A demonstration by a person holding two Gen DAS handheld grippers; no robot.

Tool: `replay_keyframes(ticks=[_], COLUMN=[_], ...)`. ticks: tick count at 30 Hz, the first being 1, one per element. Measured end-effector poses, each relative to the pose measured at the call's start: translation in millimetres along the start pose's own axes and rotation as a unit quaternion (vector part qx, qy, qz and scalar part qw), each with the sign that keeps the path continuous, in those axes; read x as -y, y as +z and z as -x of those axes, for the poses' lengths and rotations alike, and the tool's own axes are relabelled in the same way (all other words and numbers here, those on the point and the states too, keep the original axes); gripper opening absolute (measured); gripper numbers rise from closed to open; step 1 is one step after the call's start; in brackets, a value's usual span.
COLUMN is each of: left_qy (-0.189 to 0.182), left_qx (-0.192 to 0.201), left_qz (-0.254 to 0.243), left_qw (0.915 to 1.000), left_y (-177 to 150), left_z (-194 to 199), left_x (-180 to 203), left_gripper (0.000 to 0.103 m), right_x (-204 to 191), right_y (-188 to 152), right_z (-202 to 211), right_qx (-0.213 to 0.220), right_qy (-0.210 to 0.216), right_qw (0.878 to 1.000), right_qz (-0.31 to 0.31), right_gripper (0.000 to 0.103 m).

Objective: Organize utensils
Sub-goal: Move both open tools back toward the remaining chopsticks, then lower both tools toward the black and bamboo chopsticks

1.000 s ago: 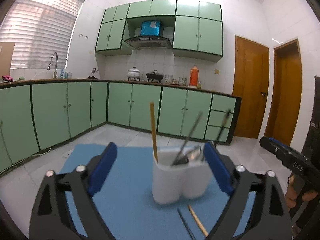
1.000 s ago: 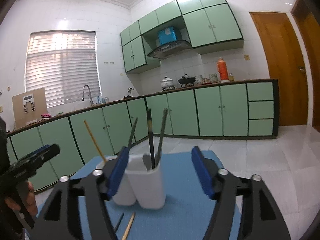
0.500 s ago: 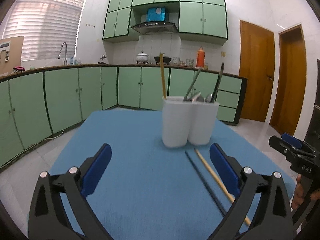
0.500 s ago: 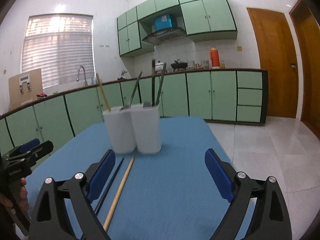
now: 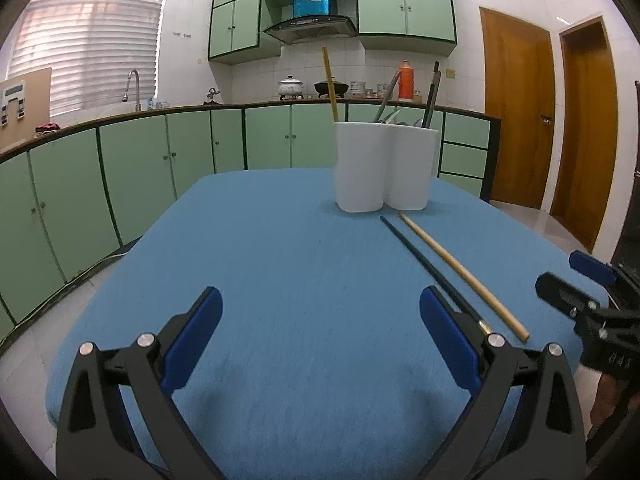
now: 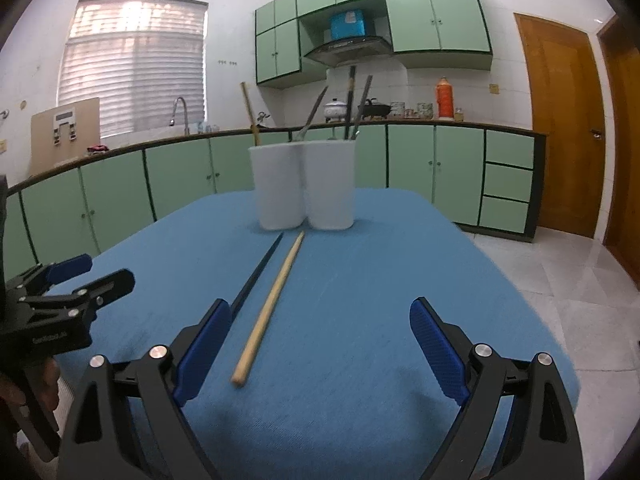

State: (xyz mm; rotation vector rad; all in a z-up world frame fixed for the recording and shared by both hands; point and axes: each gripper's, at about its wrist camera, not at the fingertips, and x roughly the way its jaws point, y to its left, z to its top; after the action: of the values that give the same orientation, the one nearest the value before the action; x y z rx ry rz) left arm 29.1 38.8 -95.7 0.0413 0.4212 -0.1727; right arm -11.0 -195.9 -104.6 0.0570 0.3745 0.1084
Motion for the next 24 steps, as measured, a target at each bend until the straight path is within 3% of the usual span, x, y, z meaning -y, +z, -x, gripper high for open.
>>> replay_keyframes(ticks=[6,12,17,24], left_qy=[0.009,0.016,0.014,0.012], left_qx=[0.003,0.001,0.002,0.001], left_qz=[0.0,0.001,0.002,0.002], left_qw=[1.0,0.9999,0.9999,0.9999], left_y=[-5.1,-8.5,-9.0,-9.1], left_z=[11.6,17.4,21.1,19.3], left_x=[-3.1,-1.8,-0.2,4.2], left_gripper=[0.096,0.096,0.096,0.096], right_x=[-15.1,-21.6,-22.5,-28.1], right_y=[-13.7,-24.3,-29.5,-36.2], right_z=[4.8,4.5,0.4,-2.5], right_qx=[0.009,0.011,0.005,0.003], right_qy=[-0.007,-0.007,-0.007,-0.009], right_qw=[1.0,1.0,1.0,1.0], right_qz=[0.019,0.023,0.023,0.024], right_gripper=[0.088,0.075,0.055,0.045])
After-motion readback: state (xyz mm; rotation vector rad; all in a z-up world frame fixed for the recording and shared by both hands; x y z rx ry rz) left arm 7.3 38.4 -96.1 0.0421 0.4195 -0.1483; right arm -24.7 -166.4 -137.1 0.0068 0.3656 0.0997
